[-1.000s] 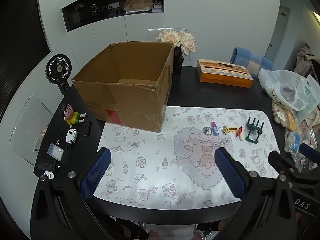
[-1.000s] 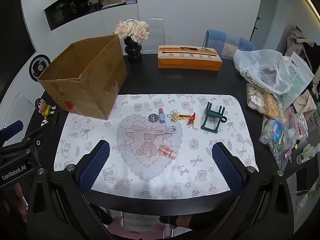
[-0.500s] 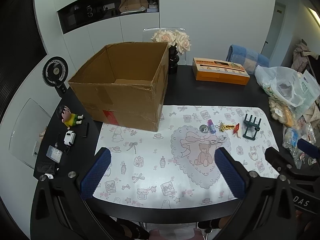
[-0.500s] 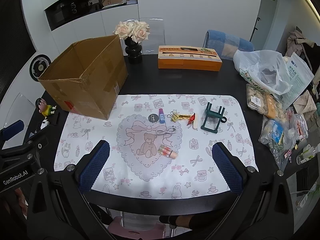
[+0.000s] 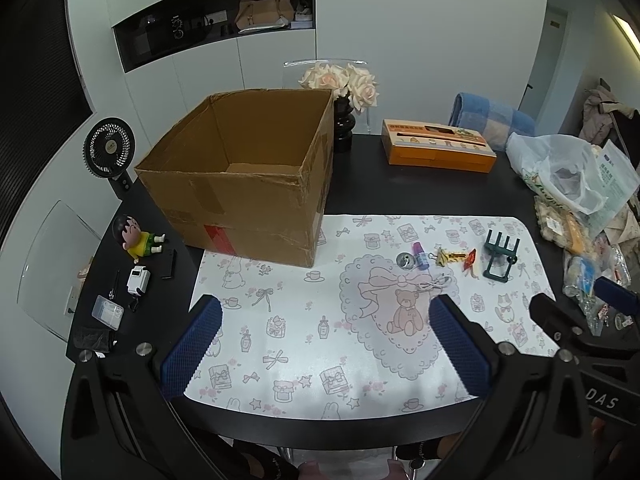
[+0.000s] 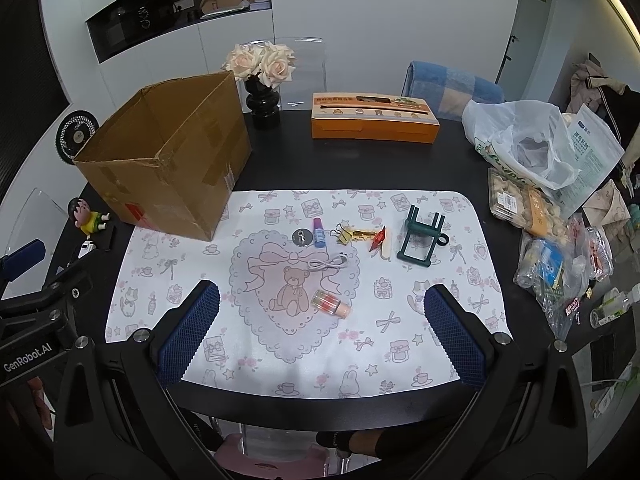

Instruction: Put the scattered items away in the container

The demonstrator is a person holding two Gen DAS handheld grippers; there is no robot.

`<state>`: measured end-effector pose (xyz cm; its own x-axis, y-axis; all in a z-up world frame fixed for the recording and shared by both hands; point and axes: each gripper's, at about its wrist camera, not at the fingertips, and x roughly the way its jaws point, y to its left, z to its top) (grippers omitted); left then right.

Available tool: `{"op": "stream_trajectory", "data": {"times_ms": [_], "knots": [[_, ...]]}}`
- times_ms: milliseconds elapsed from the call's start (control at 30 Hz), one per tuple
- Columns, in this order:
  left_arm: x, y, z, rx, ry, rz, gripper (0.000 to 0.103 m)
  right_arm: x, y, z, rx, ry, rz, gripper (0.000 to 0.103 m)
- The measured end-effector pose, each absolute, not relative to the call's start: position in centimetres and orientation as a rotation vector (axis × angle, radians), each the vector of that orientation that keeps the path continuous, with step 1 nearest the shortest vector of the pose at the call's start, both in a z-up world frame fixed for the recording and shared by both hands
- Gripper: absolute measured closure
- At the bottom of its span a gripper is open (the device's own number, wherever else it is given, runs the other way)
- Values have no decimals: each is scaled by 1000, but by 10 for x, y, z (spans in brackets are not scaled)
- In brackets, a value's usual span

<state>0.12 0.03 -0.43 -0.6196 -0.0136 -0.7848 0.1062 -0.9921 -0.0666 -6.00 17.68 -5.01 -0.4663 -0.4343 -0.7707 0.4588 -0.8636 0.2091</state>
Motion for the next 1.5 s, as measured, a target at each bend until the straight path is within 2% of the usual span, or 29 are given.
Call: {"op": "stream_trajectory", "data": {"times_ms": [467,700,833,1000,1200,1500], "knots": [[-4,3,-11,1357,191,-2767,0,-64,184,-54,1220,41,-2332,0],[-18,15,-32,1335,178,-2650,0,-81,202,-74,1262,32,-2363,0],[-34,22,-60,1368,223,-2655,0,-98,212,-99,1282,53,-2379,0],[-57,45,-108,1471,168,-2649,0,-119,218,-137,1329,92,-2354,0],[-80,72,-163,1591,187,-2627,0,-140,222,-177,1338,132,-2337,0],[-113,116,-213,1613,155,-2629,0,-190,228,-229,1347,168,-2328,0]]}}
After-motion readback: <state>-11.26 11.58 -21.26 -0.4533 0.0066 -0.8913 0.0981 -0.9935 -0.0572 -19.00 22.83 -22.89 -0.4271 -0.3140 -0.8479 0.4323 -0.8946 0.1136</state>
